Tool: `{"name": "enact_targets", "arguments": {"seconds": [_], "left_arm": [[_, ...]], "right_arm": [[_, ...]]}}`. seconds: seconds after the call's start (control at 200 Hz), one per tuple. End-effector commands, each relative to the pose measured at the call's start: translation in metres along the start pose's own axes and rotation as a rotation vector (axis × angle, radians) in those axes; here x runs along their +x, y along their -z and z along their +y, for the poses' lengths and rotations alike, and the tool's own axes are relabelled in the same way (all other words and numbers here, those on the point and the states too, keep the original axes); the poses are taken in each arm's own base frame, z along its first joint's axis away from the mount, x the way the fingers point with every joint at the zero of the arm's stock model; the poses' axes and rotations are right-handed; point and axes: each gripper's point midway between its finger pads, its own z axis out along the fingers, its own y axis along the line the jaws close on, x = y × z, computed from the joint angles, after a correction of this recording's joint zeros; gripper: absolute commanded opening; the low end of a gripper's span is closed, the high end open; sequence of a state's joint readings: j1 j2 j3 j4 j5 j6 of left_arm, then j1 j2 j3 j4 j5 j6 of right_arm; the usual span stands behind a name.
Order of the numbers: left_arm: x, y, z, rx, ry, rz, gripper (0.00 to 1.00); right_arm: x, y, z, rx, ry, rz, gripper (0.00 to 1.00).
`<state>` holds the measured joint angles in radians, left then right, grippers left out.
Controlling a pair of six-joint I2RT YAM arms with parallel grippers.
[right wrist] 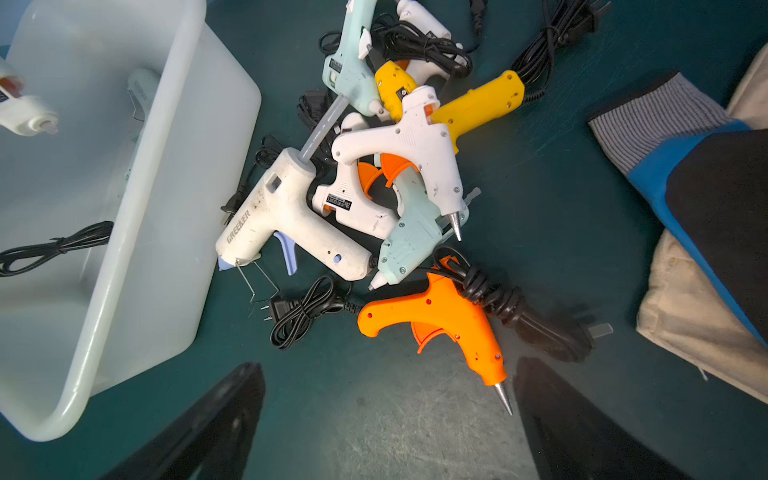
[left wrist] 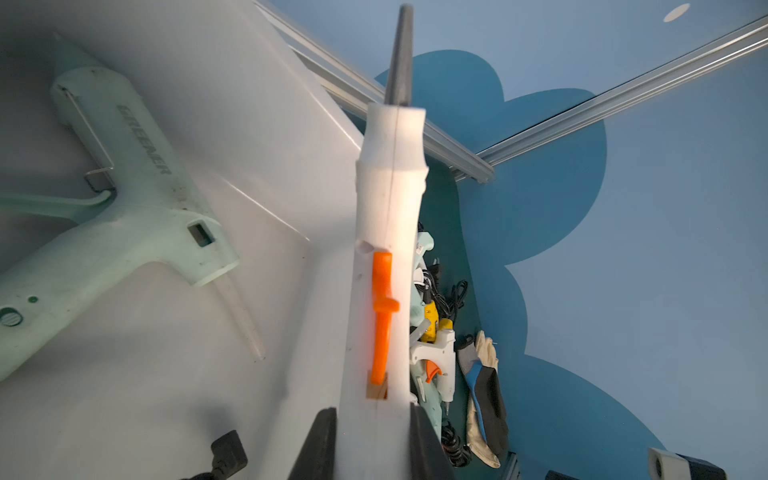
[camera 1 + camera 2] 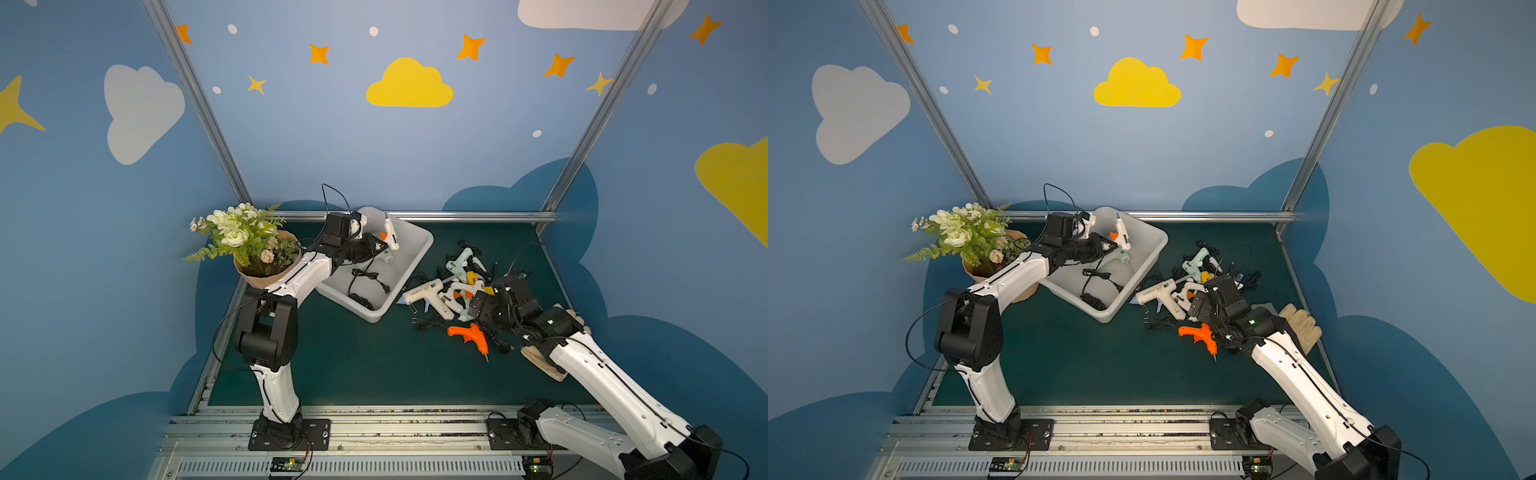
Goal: Put the hot melt glue gun into the storage box
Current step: Place the hot melt adhesive gun in the storage box.
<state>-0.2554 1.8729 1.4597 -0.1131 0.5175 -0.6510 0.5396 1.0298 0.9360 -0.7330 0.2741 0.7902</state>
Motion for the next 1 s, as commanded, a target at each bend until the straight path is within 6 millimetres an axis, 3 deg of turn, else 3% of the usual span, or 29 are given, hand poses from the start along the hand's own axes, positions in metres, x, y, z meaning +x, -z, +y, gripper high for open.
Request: {"name": "enact_targets", "arguments": {"seconds": [0.0, 0.26, 0.416, 0.531, 0.701, 0.826, 0.991], "left_arm": [[0.002, -0.006, 0.024, -0.087, 0.006, -0.007, 0.03], [0.003, -0.025, 0.074, -0.265, 0.09, -0.006, 0.07], [0.009, -0.034, 0.093, -0.32, 0.142, 0.017, 0.16], [0.012, -0.034, 0.102, -0.353, 0.163, 0.006, 0.36], [0.011, -0.025, 0.105, -0.387, 0.151, -0.025, 0.51], [0.006, -0.015, 0.099, -0.393, 0.132, -0.048, 0.62], [-0.004, 0.01, 0.081, -0.405, 0.092, -0.109, 0.91]], "right_arm": [[0.006, -0.005, 0.001, -0.013, -0.017, 0.03, 0.98], [0.01, -0.008, -0.002, -0.014, -0.026, 0.039, 0.98], [0.011, -0.01, -0.004, -0.007, -0.024, 0.043, 0.98], [0.014, -0.013, -0.006, 0.003, -0.016, 0.057, 0.98], [0.021, -0.02, -0.011, 0.029, -0.016, 0.08, 0.98], [0.026, -0.025, -0.015, 0.045, -0.023, 0.097, 0.98], [0.034, -0.031, -0.024, 0.06, -0.036, 0.125, 0.98]]}}
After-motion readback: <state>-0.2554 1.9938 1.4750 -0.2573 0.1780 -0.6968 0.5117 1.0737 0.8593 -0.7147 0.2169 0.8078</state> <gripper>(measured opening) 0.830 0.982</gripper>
